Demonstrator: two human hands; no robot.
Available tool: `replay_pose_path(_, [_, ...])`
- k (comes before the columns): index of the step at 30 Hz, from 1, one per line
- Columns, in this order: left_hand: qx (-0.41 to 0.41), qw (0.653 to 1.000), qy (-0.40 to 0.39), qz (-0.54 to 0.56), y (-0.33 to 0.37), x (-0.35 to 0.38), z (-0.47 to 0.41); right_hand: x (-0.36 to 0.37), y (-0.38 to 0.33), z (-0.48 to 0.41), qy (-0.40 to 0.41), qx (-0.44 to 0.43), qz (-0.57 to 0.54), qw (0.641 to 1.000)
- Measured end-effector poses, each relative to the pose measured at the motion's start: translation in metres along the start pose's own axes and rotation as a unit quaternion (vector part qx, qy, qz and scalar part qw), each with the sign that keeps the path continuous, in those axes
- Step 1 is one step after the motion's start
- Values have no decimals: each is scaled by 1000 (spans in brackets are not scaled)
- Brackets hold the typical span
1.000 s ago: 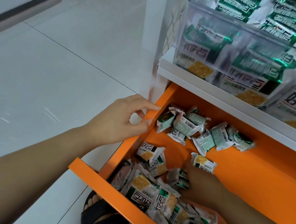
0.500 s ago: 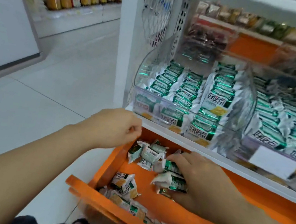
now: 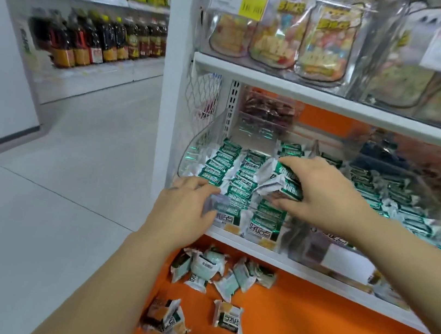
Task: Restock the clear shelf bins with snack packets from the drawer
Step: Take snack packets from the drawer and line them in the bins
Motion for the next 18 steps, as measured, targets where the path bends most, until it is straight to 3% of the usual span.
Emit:
replay_pose_path(10, [-17, 999, -30, 14, -2, 2, -11, 66, 26, -11, -180, 6, 136, 974])
replay_pose_path(18, [-28, 999, -32, 28, -3, 1, -12, 57, 30, -6, -65, -1, 179, 982])
Point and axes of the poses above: each hand's wrist, its own z-axis away from the middle knuckle, its own x-axis out of the palm, y = z × x, the point moved 7 cm from there along -z, towards the middle knuckle, and after that the axes turned 10 degrees about y, right-handed, at the moved point
